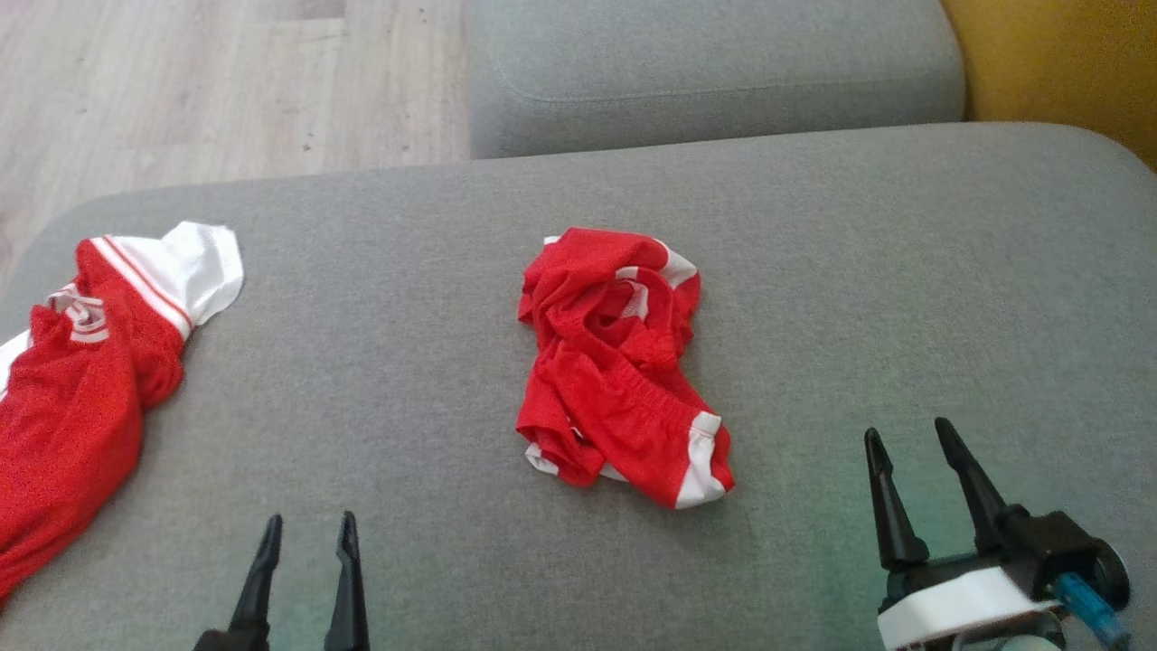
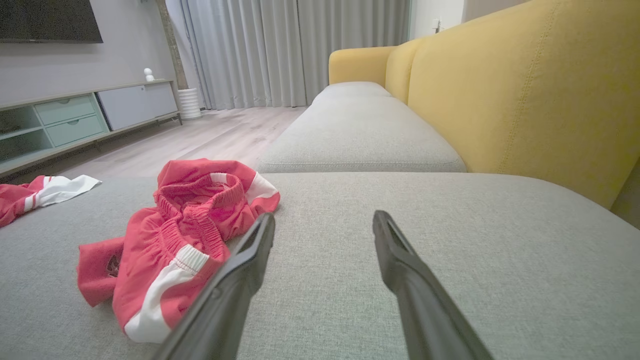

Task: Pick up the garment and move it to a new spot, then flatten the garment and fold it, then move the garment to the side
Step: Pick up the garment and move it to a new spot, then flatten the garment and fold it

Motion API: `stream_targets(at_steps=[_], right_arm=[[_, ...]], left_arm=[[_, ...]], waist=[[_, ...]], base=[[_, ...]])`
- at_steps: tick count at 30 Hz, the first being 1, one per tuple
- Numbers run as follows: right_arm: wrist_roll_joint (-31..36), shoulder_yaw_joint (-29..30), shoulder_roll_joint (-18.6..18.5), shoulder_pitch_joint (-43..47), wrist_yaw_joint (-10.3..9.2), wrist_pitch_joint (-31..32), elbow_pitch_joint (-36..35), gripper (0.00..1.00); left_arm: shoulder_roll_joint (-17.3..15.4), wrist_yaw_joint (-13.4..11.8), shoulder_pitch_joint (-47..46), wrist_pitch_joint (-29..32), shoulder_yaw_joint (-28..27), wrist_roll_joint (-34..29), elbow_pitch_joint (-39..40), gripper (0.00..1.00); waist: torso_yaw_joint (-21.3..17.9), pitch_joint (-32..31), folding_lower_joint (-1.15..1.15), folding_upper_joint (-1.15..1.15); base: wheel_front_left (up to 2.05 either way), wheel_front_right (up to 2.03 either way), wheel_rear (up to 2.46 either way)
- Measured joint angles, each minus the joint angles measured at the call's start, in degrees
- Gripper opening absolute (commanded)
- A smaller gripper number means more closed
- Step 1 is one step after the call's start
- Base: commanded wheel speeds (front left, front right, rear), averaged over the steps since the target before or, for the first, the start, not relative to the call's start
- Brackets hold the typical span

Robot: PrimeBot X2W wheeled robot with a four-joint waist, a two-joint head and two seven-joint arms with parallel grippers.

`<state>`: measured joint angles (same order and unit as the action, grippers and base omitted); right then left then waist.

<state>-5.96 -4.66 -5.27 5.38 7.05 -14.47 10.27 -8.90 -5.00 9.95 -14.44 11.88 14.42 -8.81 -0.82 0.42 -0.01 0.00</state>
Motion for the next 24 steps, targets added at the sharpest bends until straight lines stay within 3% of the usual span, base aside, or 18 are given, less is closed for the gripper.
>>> stream_targets(at_steps=[13,24], right_arm=[[-0.08,0.21,0.90,0.83,0.00,0.00,2.79,1.00],[-0.14,-0.63,0.96,0.82,0.00,0.00,3.25,1.00]], left_arm=[[3.71,5.59,1.05,0.00,-5.80,-4.58,-0.54,1.00],[4.94,7.59,1.04,0.00,-8.33,-6.06,-2.08,1.00]], waist=[[1.93,-1.37,0.01,0.00],[1.07,-1.40,0.01,0.00]], base=[[0.00,0.00,0.00],[0.00,0.00,0.00]])
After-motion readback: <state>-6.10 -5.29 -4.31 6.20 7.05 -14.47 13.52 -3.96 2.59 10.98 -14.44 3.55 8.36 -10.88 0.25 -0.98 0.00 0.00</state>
